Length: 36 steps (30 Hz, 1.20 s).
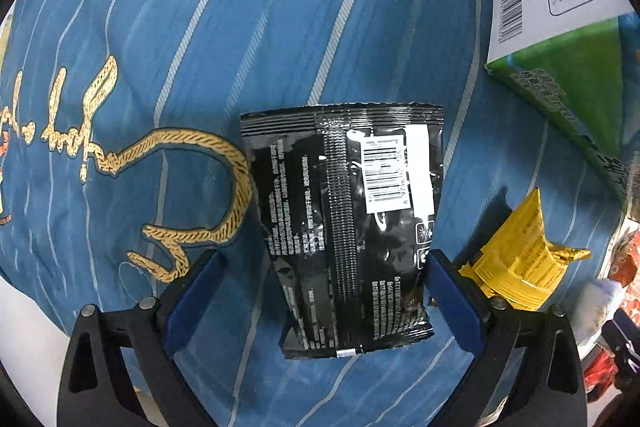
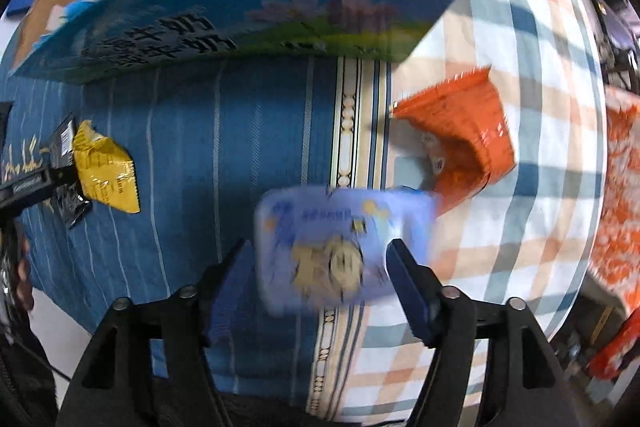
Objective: Organize snacks
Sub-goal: 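Lift the tissue pack with the right tool while the left tool grasps the black pack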
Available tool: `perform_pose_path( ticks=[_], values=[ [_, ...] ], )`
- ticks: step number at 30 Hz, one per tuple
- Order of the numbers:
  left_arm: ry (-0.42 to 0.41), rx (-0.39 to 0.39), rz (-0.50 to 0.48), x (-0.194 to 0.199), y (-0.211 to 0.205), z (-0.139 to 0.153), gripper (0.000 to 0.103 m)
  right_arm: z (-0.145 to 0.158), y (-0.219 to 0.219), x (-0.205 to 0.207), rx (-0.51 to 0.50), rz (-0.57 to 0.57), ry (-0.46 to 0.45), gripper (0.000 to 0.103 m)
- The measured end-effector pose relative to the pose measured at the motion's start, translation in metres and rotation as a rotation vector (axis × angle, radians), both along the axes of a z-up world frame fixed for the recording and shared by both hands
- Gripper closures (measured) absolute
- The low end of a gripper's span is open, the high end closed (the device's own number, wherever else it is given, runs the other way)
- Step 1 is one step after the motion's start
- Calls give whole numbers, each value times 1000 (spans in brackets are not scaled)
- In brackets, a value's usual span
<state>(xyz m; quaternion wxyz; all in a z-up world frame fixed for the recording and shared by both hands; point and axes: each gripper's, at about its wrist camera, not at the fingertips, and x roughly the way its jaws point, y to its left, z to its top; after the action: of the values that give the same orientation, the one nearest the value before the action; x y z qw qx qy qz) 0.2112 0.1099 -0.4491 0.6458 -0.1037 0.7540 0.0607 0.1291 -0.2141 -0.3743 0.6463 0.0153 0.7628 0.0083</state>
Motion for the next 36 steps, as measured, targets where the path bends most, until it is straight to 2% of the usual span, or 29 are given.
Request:
perform_pose_path(
  ticks=[2, 6, 9, 12, 15, 20, 22, 24, 27, 30, 31, 32, 33, 35, 36],
  values=[
    [-14, -20, 7, -1, 3, 0, 11, 8, 0, 0, 4, 22, -27, 30],
    [-33, -28, -24, -2, -5, 5, 33, 16, -11, 11, -4, 2, -45, 29],
    [-43, -13, -74, 0, -13, 10, 41, 22, -29, 22, 1, 45, -63, 28],
    [-51, -8, -107, -6, -20, 16, 43, 22, -12, 22, -49, 236, -55, 28],
    [-57, -4, -147, -22, -30, 24, 44, 16, 17, 10, -120, 572, -26, 28],
    [-28, -28, -147, -53, -40, 20, 44, -17, 52, -18, -261, 1003, 35, 28],
    [-17, -37, -127, -61, -38, 16, 44, -30, 59, -19, -295, 1088, 48, 28],
    [-17, -53, -94, -65, -33, 14, 44, -47, 63, -15, -280, 1130, 93, 28],
    [-19, -70, -42, -67, -21, 15, 44, -66, 66, -11, -252, 1138, 170, 30],
    [-35, -91, 18, -71, 0, 17, 44, -77, 66, 3, -163, 1038, 254, 50],
    [-38, -96, 30, -71, -2, 21, 44, -77, 61, 9, -119, 964, 282, 53],
    [-42, -92, 49, -72, 2, 24, 44, -75, 57, 15, -106, 913, 287, 62],
    [-45, -91, 56, -77, 4, 26, 44, -74, 48, 20, -79, 814, 300, 70],
    [-56, -92, 76, -79, 7, 31, 44, -69, 37, 24, -44, 696, 296, 76],
    [-60, -91, 81, -85, 18, 34, 44, -66, 28, 27, -35, 598, 283, 78]
  ],
)
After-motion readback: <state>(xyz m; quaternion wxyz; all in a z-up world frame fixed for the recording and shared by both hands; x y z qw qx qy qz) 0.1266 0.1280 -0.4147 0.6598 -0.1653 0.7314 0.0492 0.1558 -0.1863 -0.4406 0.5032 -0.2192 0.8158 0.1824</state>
